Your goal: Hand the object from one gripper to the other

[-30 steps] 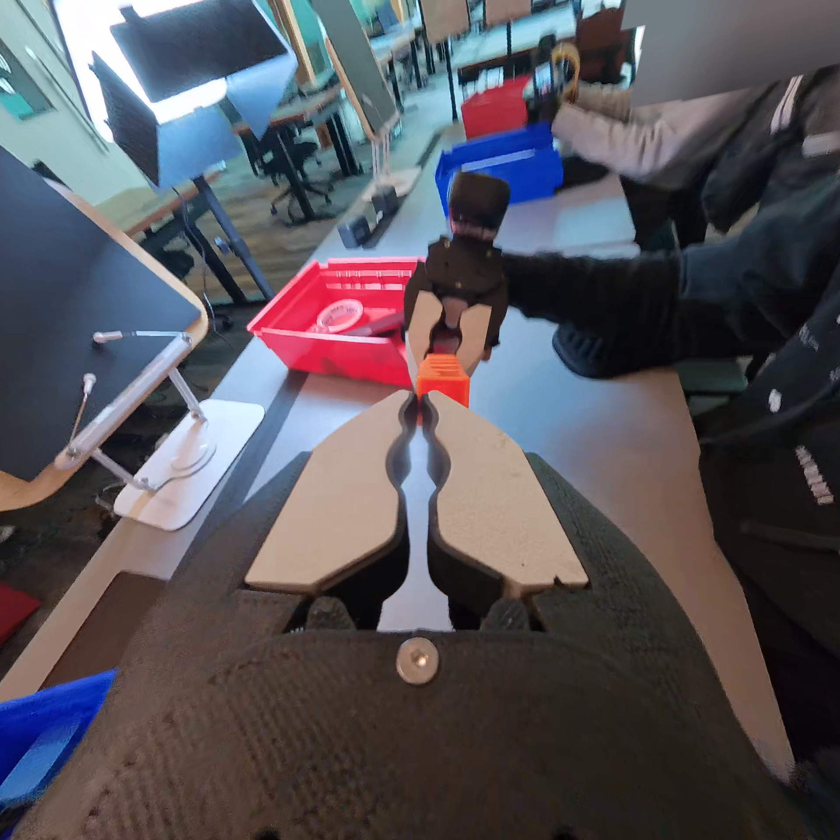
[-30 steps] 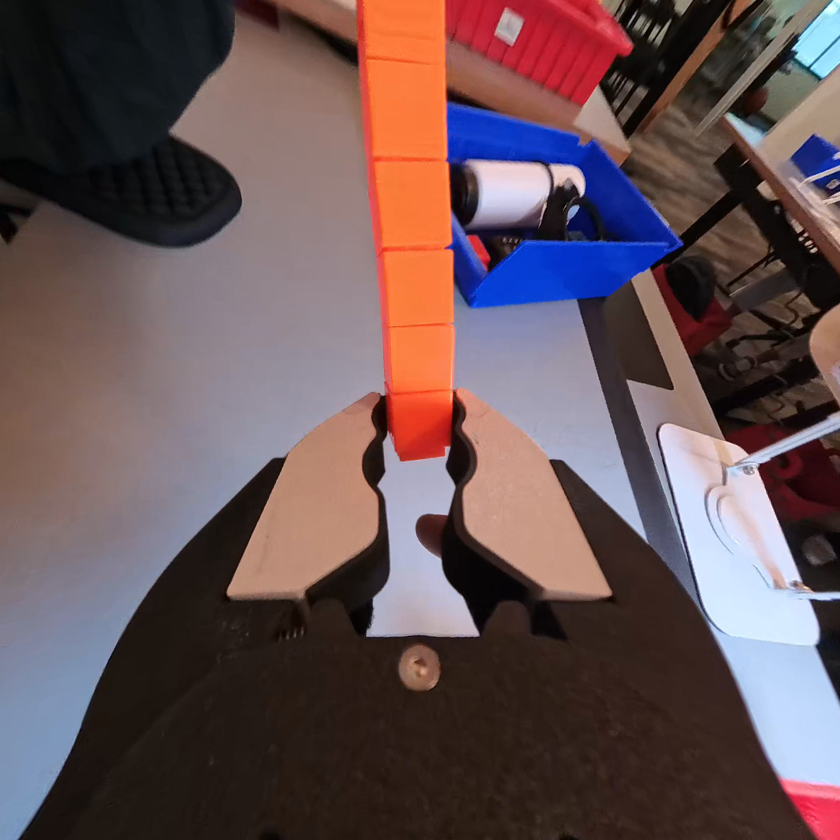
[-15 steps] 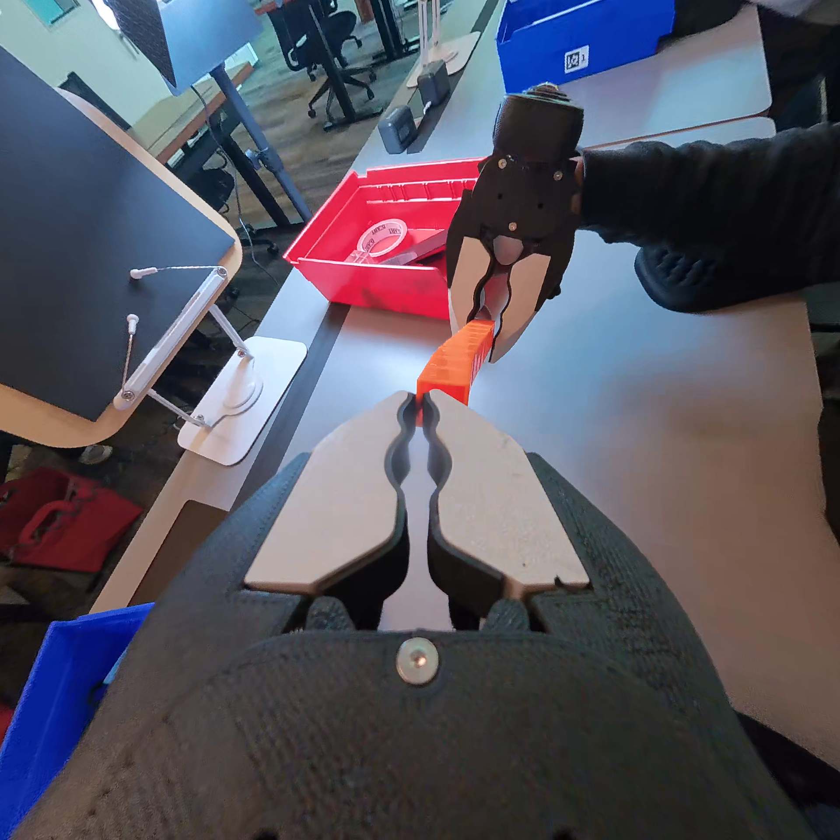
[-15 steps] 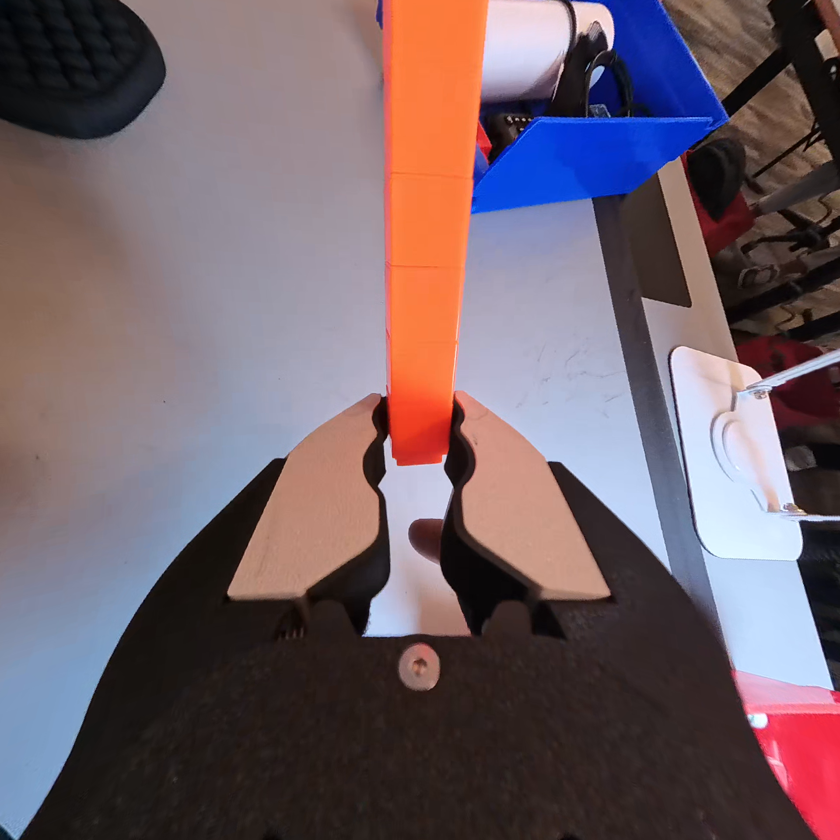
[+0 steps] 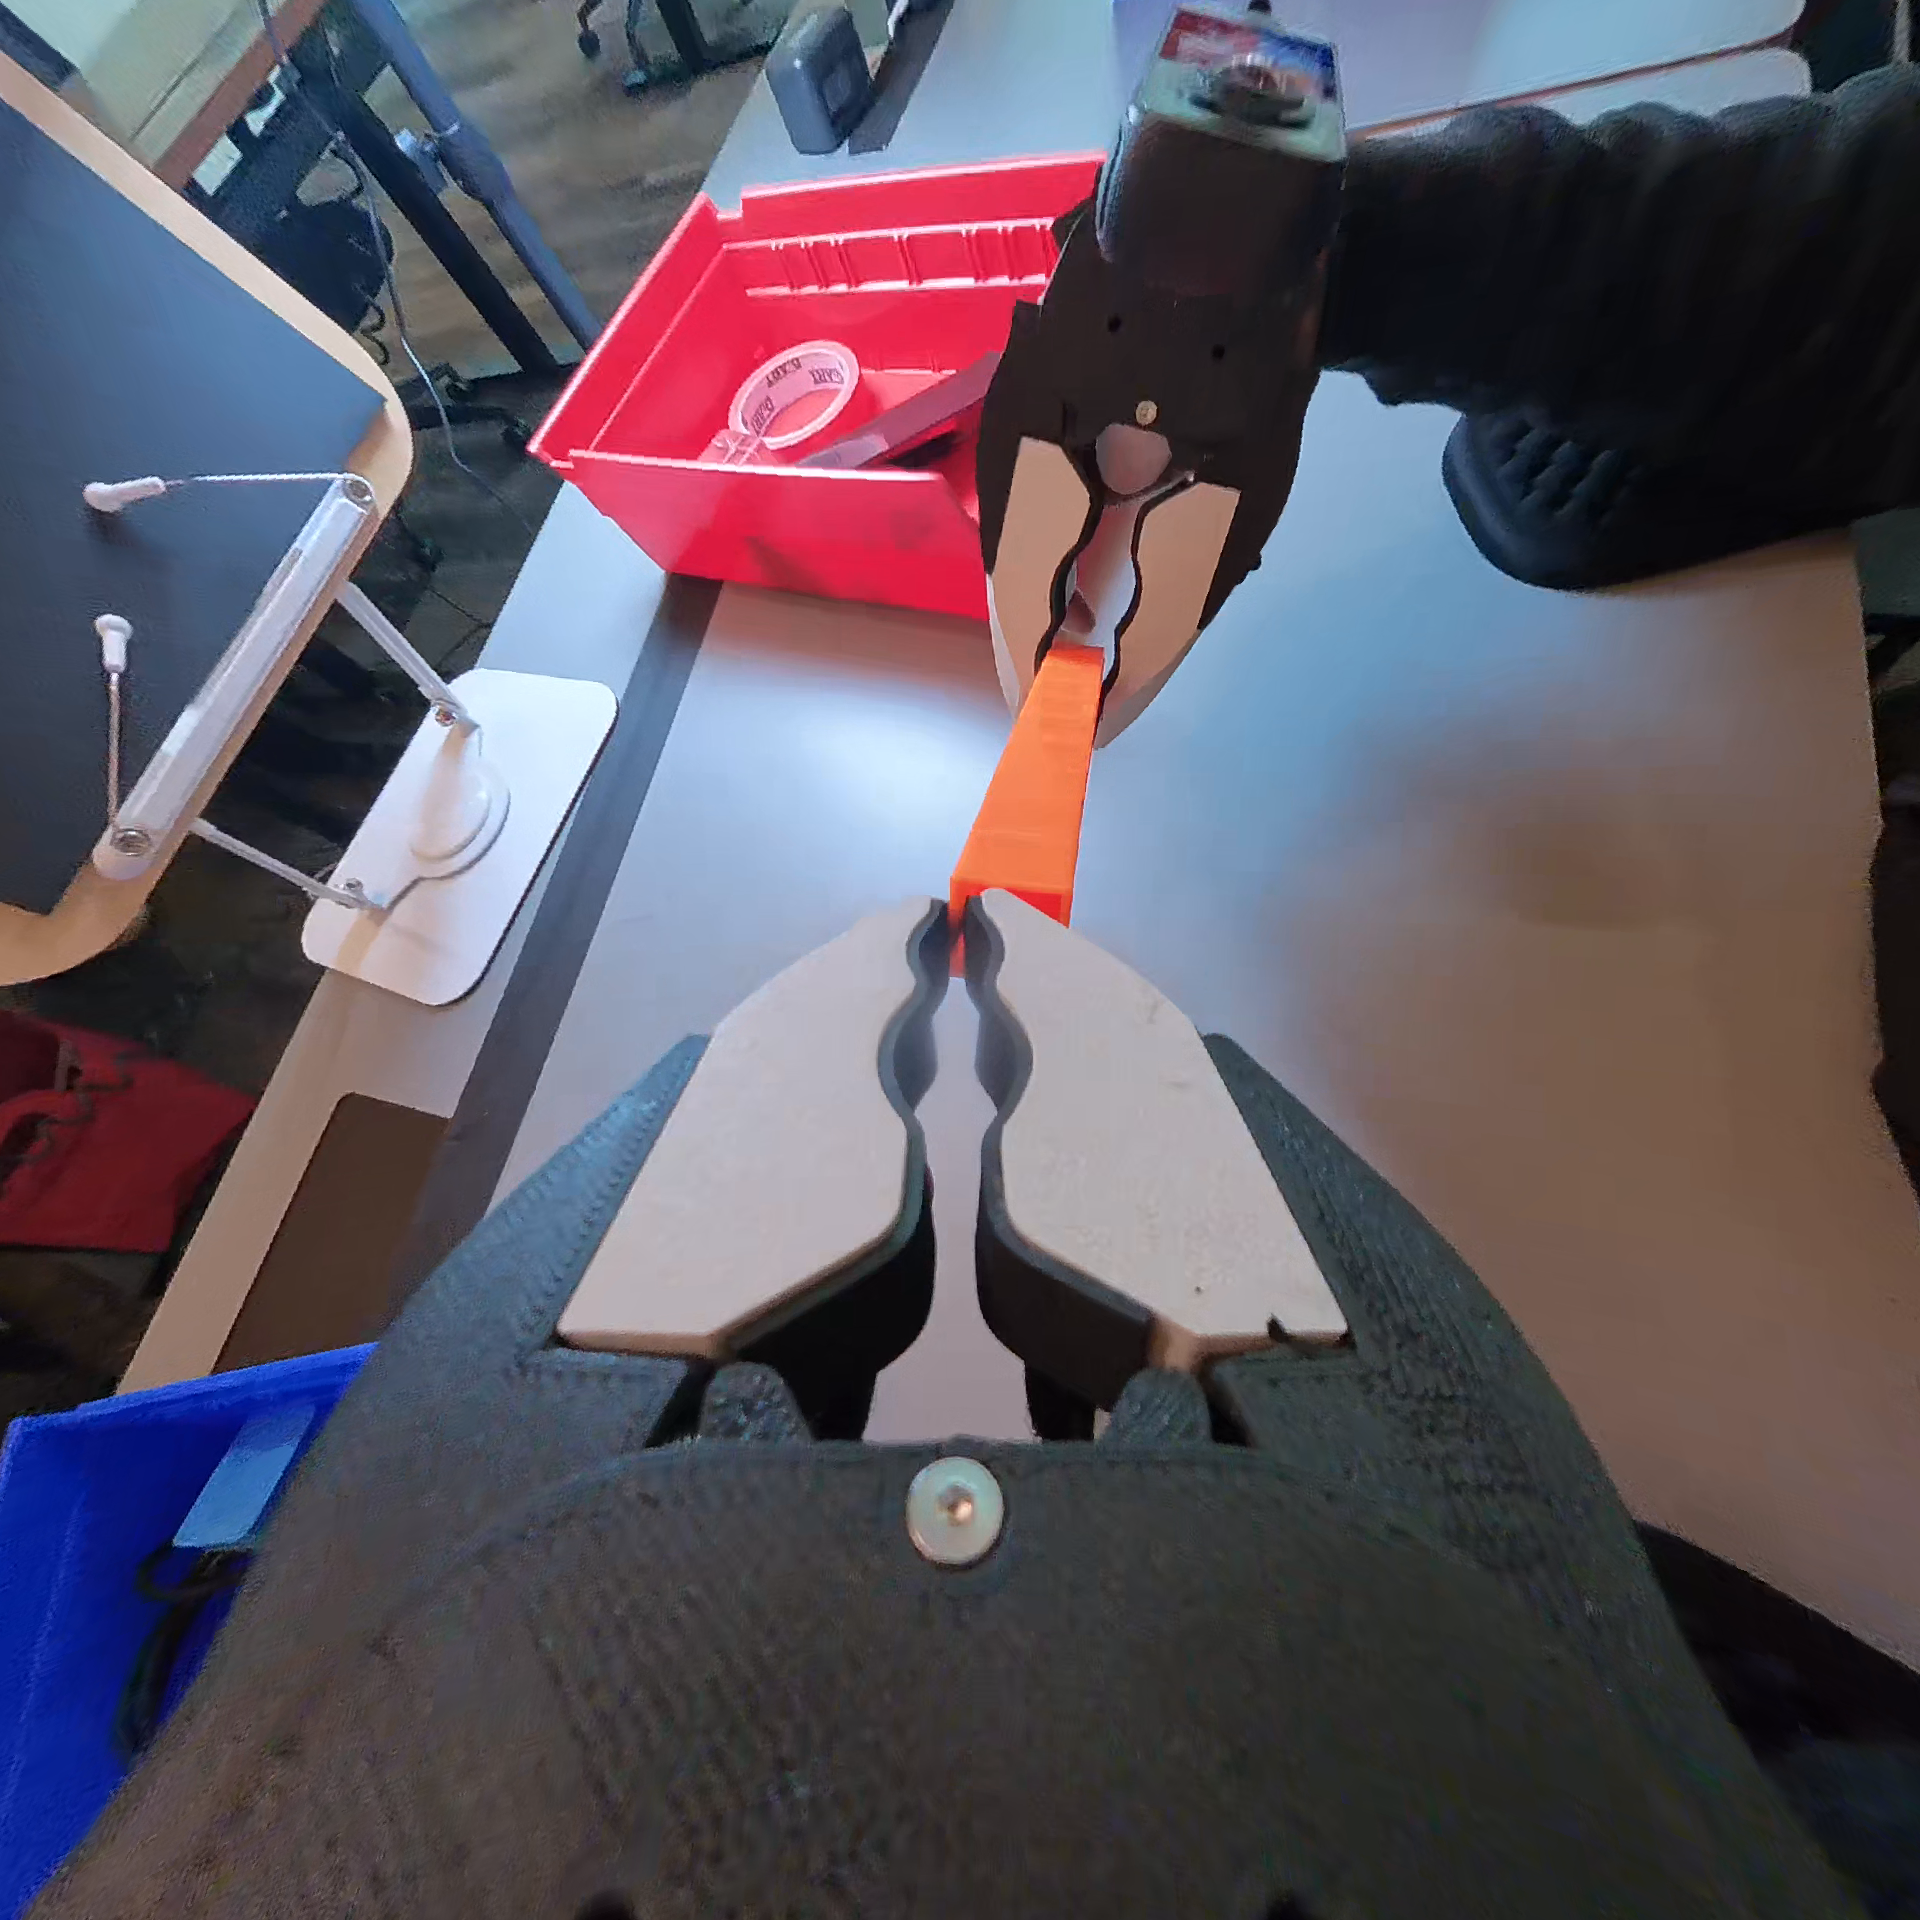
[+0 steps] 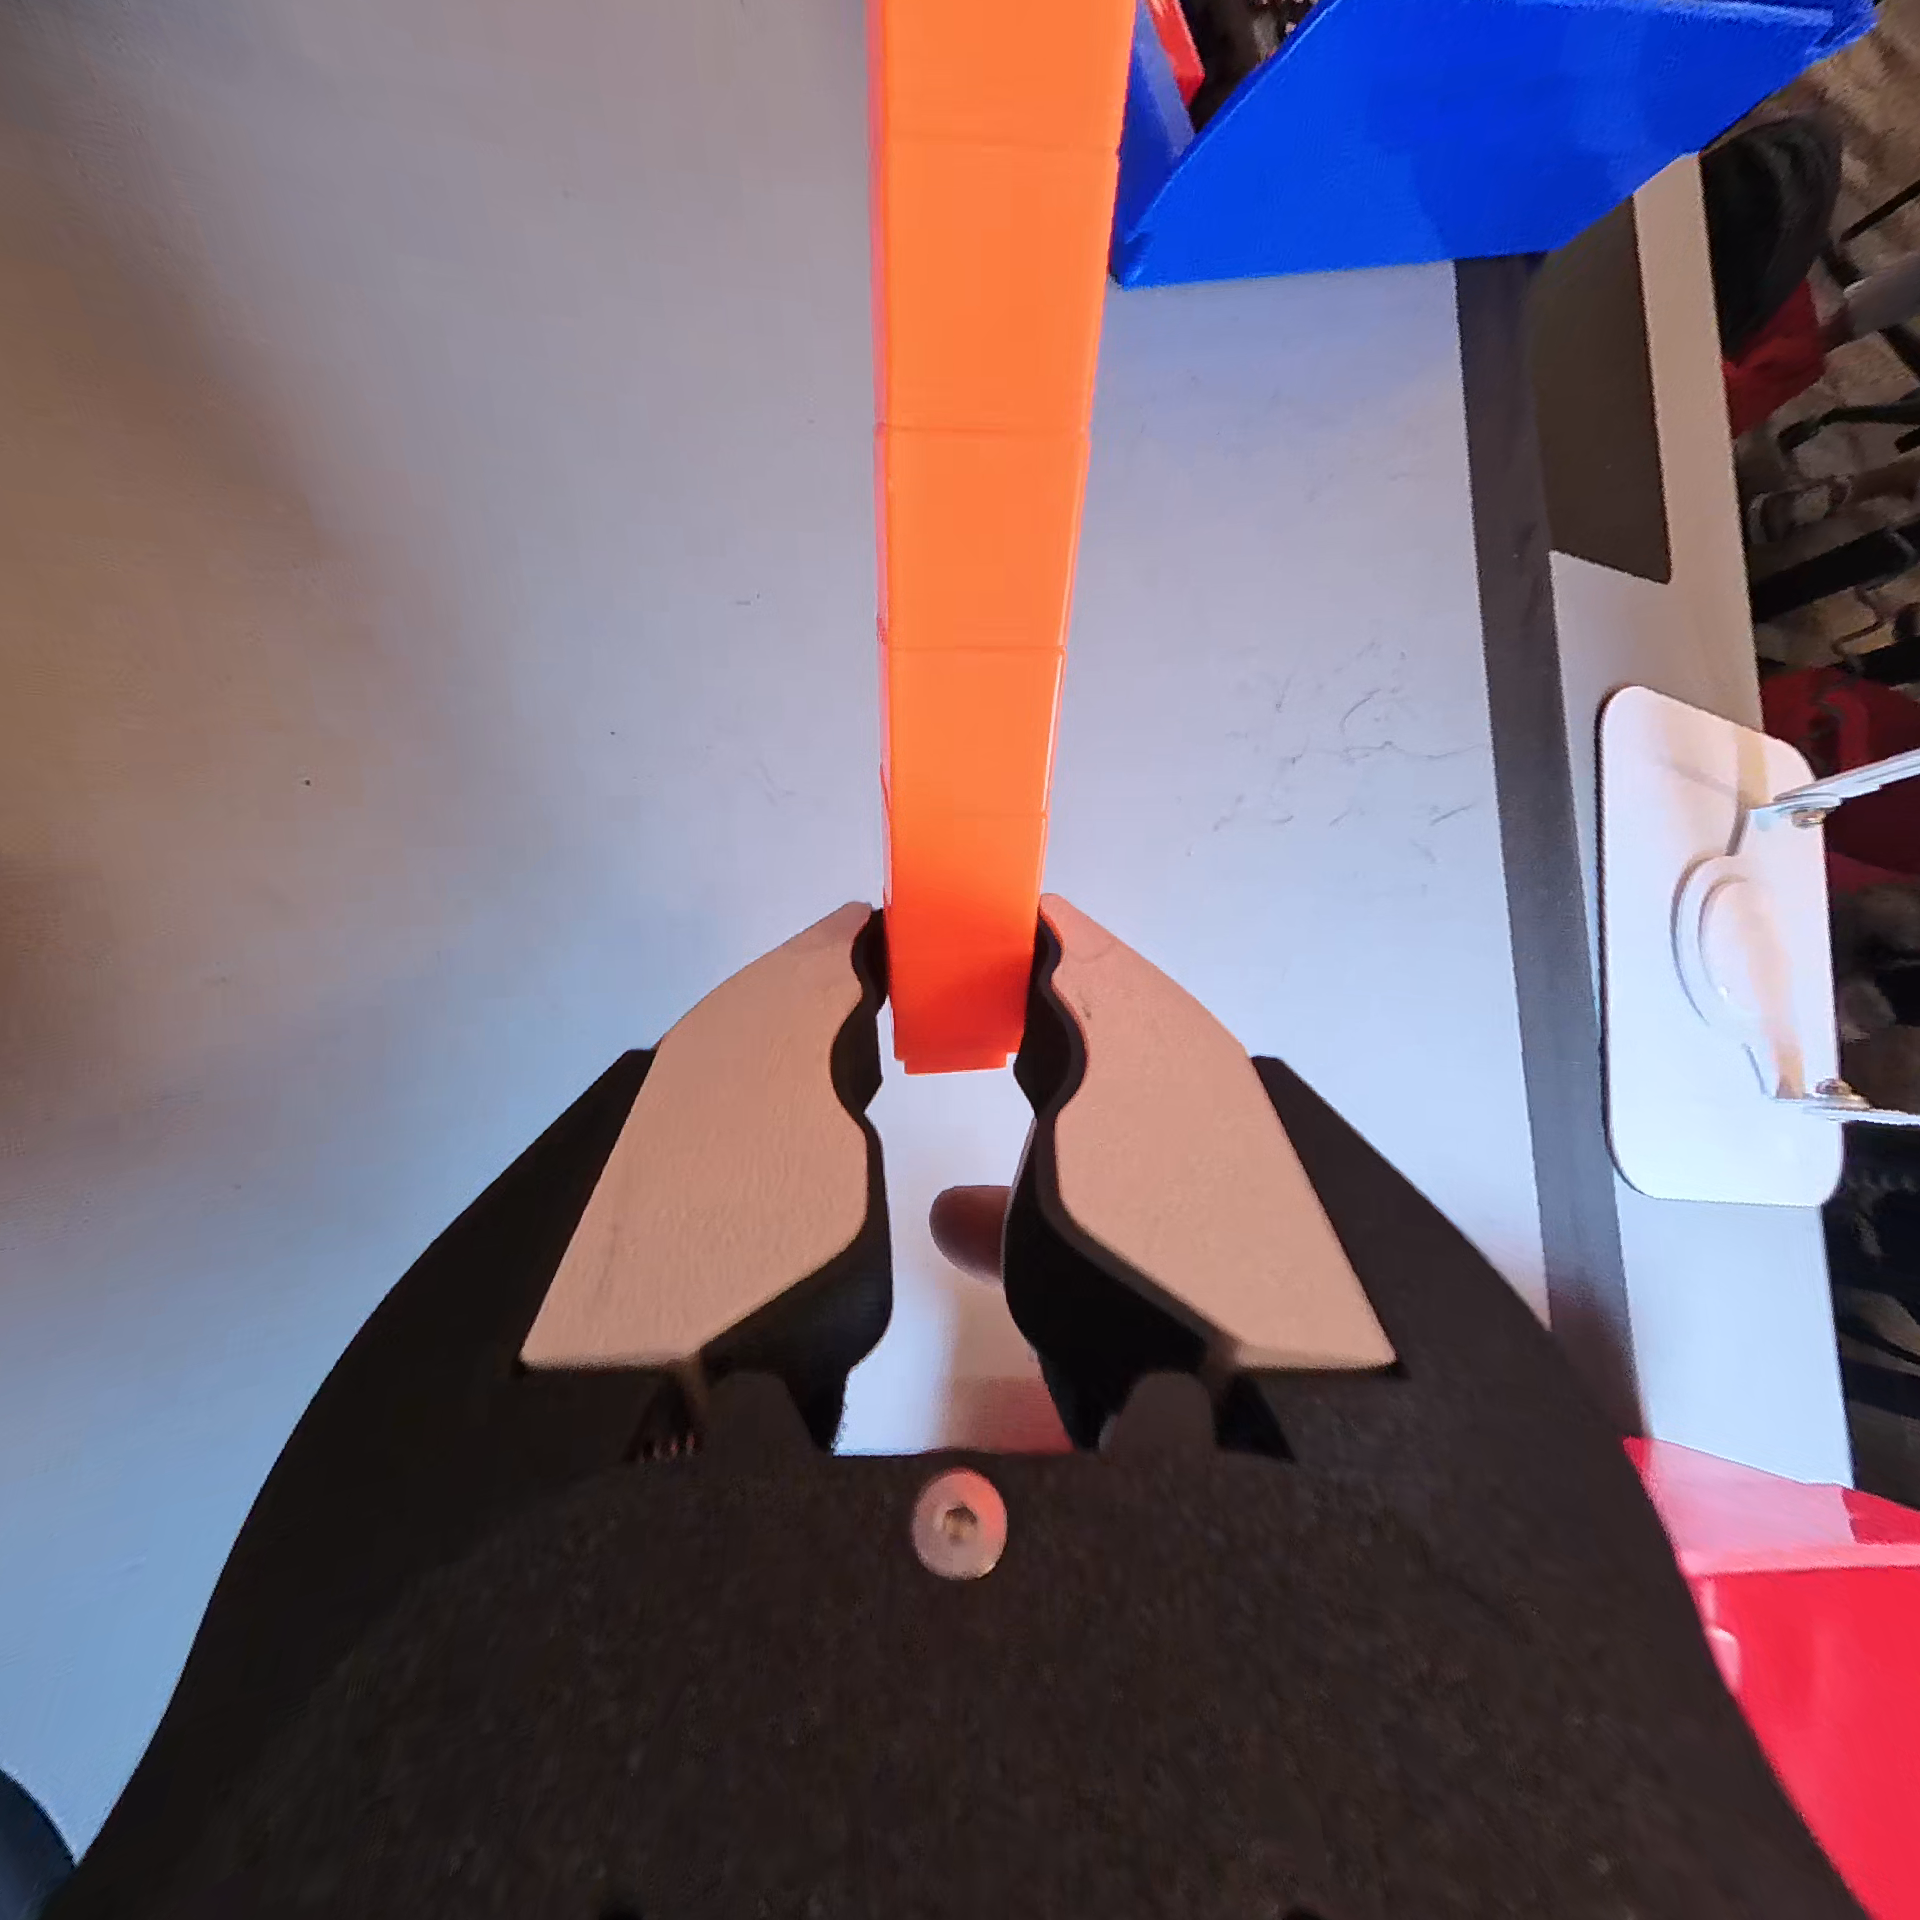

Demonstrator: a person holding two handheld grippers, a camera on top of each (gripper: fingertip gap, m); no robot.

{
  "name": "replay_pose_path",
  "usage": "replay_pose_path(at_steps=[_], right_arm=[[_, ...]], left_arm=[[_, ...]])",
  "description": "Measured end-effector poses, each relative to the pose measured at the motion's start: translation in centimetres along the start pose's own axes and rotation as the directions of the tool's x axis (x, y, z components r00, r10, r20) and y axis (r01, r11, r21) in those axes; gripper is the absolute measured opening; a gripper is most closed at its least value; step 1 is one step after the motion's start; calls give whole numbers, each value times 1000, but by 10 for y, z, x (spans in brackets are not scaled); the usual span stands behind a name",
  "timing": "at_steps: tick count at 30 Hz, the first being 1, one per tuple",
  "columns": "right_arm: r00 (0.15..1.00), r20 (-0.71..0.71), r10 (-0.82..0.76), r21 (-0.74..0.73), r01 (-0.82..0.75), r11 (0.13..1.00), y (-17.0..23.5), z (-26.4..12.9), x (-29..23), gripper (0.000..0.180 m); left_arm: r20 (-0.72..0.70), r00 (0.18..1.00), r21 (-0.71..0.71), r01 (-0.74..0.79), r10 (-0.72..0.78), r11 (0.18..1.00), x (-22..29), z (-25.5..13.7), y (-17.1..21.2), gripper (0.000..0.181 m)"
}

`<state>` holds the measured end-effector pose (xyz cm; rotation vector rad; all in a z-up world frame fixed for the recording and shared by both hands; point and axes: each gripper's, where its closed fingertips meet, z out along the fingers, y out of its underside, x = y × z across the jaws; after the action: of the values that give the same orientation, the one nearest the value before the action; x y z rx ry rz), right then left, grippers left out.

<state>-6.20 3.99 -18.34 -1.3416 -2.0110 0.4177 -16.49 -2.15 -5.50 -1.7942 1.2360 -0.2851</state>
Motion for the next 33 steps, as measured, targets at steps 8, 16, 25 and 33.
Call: replay_pose_path(at_steps=[8,16,25,33], right_arm=[[998,42,43,55,-45,997,0,10,-1,23],[974,181,137,471,-208,857,-48,-28,4,23],[975,184,126,489,-202,849,-61,-26,-1,23],[960,240,143,473,-244,847,-57,-10,-8,23]], left_arm=[[-35,999,111,34,-30,993,0,4,-16,3],[-112,983,604,185,-147,775,-16,-42,-80,47],[-153,979,684,205,-138,700,-1,-3,-107,56],[-123,980,723,198,-158,662,-6,-5,-111,22]])
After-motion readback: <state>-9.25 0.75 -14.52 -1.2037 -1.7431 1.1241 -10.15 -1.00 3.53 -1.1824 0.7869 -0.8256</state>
